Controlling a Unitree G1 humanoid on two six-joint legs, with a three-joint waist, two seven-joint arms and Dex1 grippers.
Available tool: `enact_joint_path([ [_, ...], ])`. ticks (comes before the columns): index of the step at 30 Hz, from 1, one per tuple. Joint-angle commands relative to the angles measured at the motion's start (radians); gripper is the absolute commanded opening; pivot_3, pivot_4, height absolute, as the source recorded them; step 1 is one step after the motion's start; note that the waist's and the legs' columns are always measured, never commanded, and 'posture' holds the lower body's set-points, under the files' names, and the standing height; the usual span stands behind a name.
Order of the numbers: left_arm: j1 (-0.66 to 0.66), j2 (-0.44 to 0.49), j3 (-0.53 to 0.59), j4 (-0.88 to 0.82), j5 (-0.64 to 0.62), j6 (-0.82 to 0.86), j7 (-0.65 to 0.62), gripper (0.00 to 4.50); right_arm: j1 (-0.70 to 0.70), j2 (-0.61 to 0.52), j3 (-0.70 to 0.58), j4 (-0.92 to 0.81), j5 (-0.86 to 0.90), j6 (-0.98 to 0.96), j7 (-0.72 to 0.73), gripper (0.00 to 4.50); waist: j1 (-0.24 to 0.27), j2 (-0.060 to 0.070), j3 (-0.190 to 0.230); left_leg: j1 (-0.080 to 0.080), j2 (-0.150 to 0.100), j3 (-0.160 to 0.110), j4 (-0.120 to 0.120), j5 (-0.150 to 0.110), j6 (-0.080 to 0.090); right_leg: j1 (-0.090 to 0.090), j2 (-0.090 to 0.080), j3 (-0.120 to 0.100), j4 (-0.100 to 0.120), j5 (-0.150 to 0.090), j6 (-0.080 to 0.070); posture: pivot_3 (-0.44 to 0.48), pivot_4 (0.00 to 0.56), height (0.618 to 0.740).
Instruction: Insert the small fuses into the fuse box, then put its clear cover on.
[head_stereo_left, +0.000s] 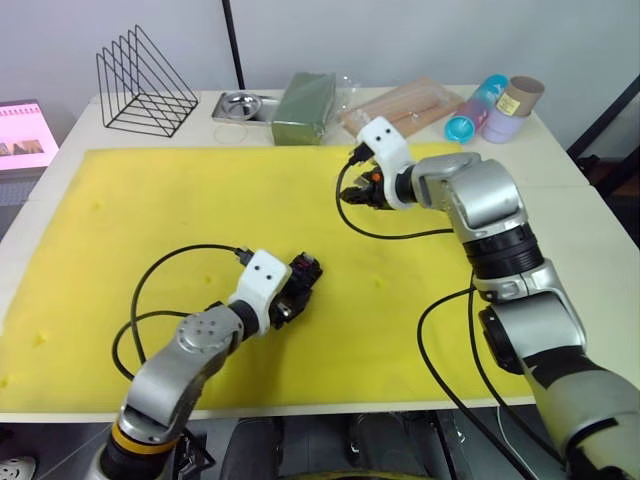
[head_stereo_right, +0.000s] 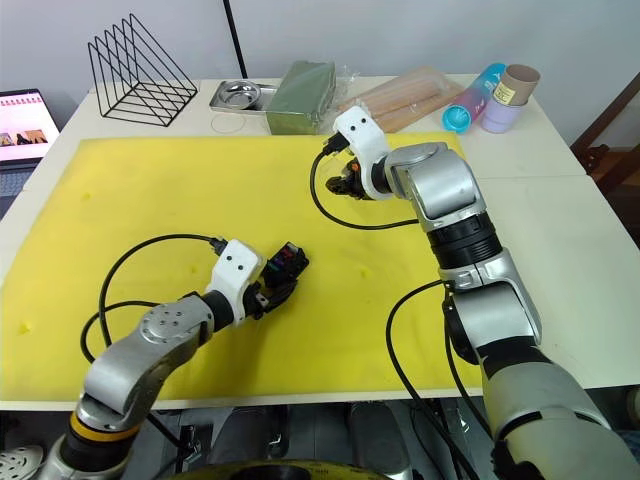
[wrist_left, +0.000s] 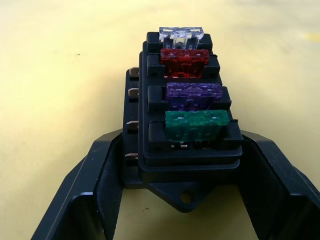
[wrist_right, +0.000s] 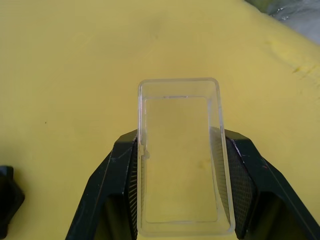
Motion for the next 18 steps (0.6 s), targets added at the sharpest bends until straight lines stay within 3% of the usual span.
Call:
enact_joint_path([
  [1,-0.025,0.131,0.037,0.089,-0.032,-0.224,-0.266,2.92,-0.008,-0.025,-0.013,-0.07,0.021,-0.034,0.036,1.82,0.001,0.0,0.0,0.0,0.0,0.0,0.0,0.0,0.0,0.0,0.0,0.0,0.0,0.0,0.0,0.0,0.15,0.74],
  [5,-0.064,0.221,0.022,0.297,-0.014,-0.459,-0.481,2.92,0.029,-0.114,0.062,-0.174,0.02,-0.165,0.177,1.82,0.004,0.001,0.0,-0.001,0.0,0.001,0.0,0.0,0.0,-0.001,-0.001,0.0,-0.001,0.0,0.0,0.0,0.15,0.74],
  [11,-0.203,0.208,-0.002,0.596,0.0,-0.706,-0.7,2.92,0.108,-0.25,0.153,-0.387,0.074,-0.244,0.41,1.82,0.005,0.0,0.0,-0.001,0.0,0.001,0.0,0.0,0.0,-0.001,-0.001,-0.001,-0.002,0.0,0.0,0.0,0.15,0.74],
  [18,-0.372,0.135,-0.05,0.852,0.058,-0.875,-0.837,2.92,0.115,-0.201,0.241,-0.496,0.143,-0.1,0.46,1.82,0.005,0.0,0.0,-0.001,0.0,0.0,0.001,0.0,0.0,-0.001,0.001,-0.001,0.0,0.0,0.0,0.0,0.15,0.74],
])
